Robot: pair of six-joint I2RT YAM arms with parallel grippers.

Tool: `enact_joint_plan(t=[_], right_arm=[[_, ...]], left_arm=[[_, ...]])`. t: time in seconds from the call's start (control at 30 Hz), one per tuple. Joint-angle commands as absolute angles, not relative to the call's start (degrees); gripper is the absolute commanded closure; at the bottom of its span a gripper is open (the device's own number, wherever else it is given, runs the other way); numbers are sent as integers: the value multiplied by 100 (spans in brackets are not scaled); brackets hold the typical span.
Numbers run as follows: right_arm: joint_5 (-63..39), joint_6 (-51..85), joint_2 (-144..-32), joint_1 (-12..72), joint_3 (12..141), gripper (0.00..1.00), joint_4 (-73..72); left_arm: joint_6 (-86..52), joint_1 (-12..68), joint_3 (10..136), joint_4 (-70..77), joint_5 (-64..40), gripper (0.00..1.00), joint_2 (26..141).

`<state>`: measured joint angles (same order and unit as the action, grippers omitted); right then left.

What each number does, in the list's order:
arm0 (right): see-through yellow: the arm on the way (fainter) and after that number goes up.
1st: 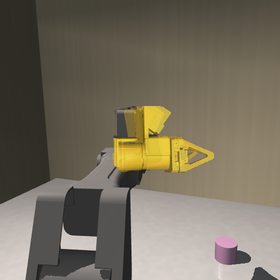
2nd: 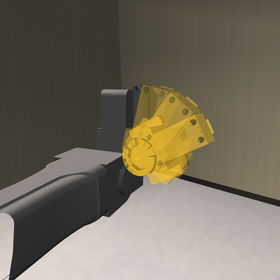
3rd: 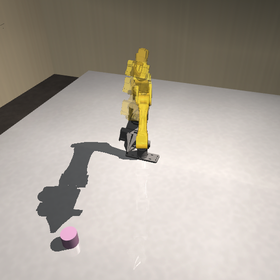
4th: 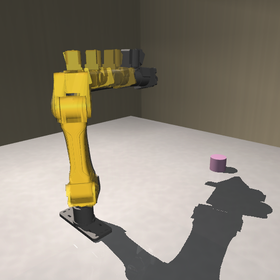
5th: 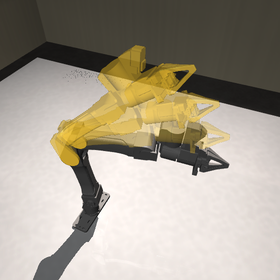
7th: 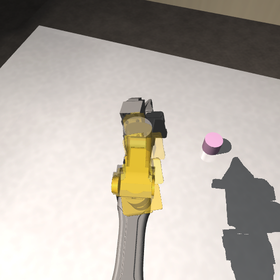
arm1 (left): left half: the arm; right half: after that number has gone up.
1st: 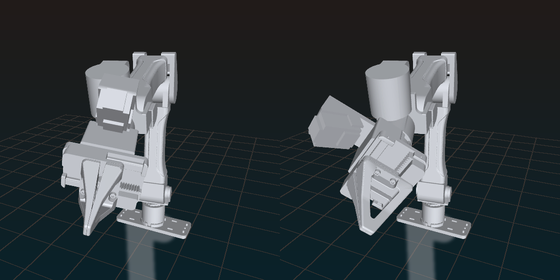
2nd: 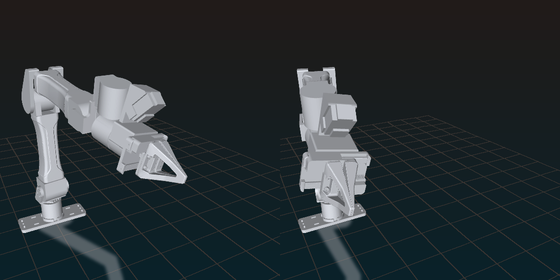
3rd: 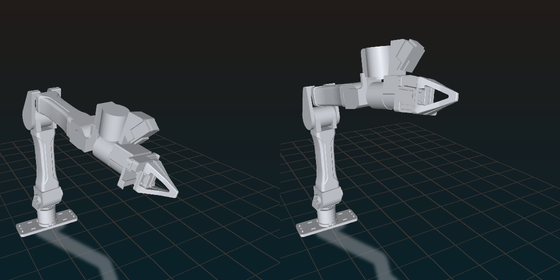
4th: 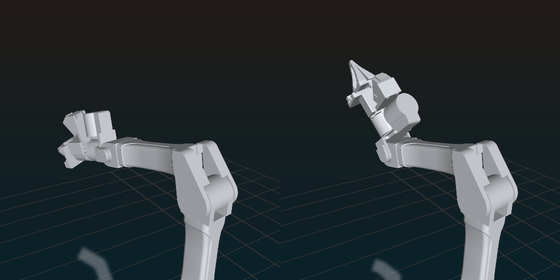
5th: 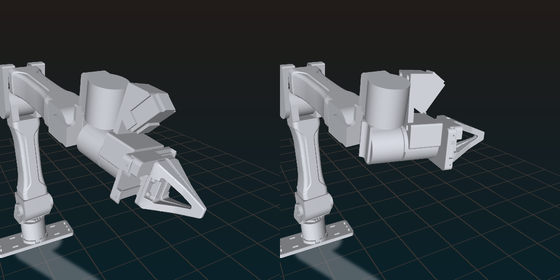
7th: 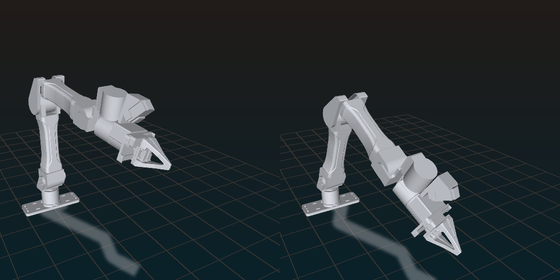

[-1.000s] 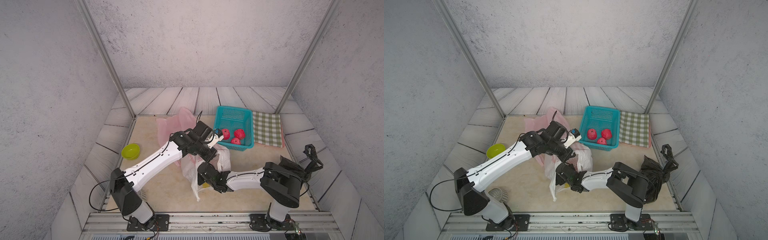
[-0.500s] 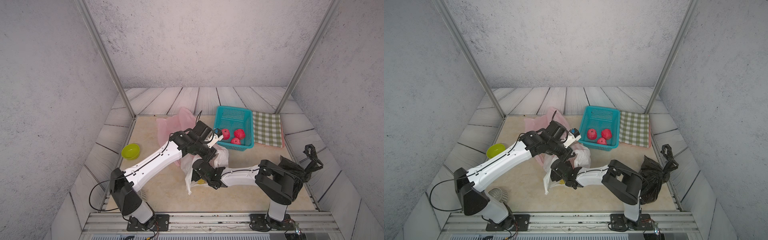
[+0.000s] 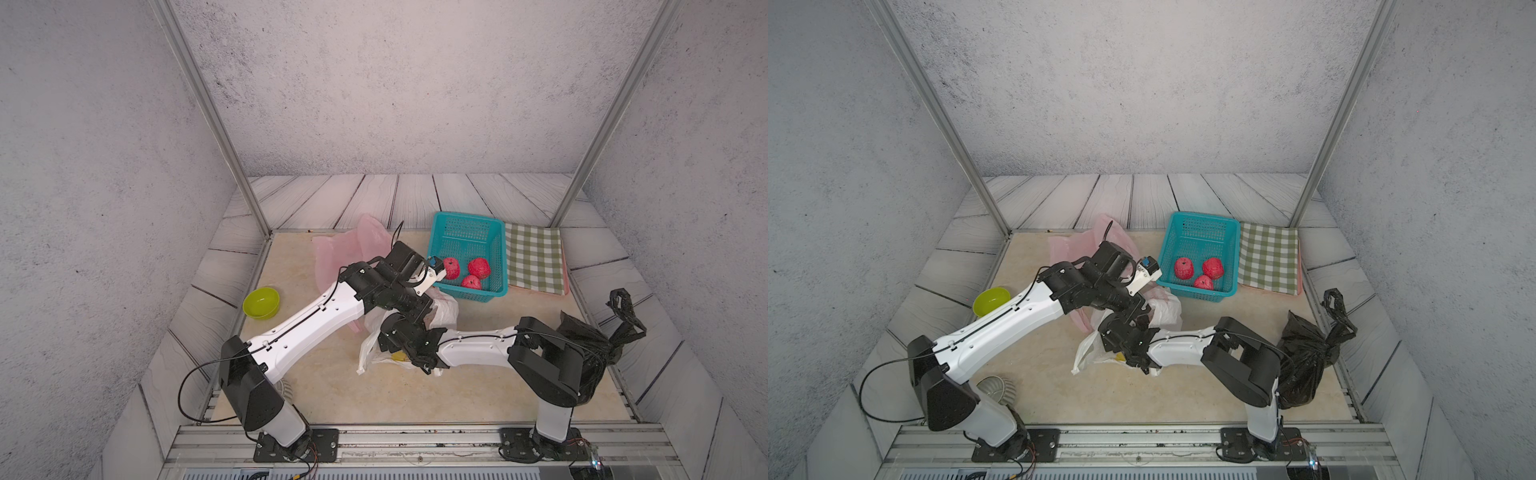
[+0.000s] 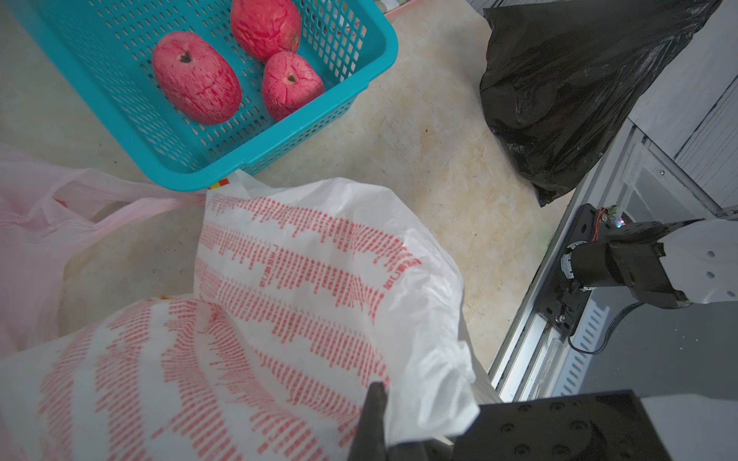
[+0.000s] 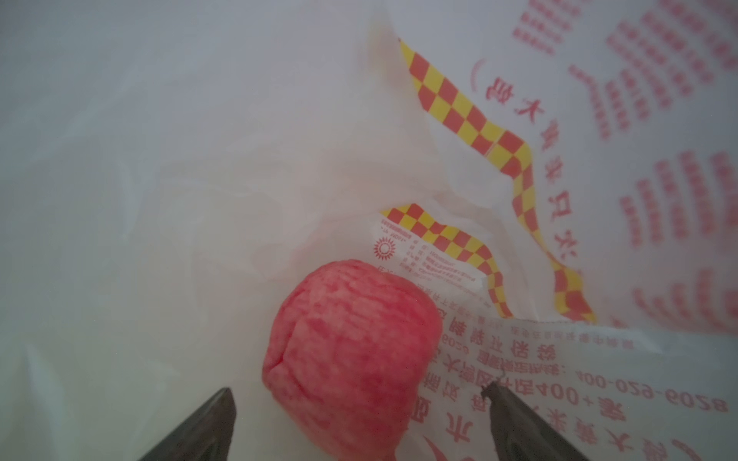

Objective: Untie the knot of a plastic bag & take out the apple
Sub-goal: Pick up the apple from the plastic bag.

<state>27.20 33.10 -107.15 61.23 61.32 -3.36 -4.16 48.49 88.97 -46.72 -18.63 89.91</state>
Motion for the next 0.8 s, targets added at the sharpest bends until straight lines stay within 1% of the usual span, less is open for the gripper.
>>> enact_joint_plan(t=[0.0, 0.27, 0.4, 0.53, 0.77], right_arm=[[2636, 3613, -10930, 5934, 6046, 1, -535], [1887, 3245, -11381, 5771, 6215, 0, -1421], [2022, 3268, -11512, 5765, 6369, 1, -1357], [2065, 3304, -11572, 5731, 6378, 9, -1267], [1778, 3275, -11394, 5727, 5852, 24, -1554]], left_arm=[[-466, 4841, 8841, -4633, -1901, 100, 8801], [-461, 4829, 8842, -4619, -1942, 100, 8719], [-465, 4829, 8843, -4632, -1967, 100, 8723], [-446, 4825, 8851, -4645, -1910, 100, 8701], [-416, 4812, 8873, -4693, -1835, 100, 8719]])
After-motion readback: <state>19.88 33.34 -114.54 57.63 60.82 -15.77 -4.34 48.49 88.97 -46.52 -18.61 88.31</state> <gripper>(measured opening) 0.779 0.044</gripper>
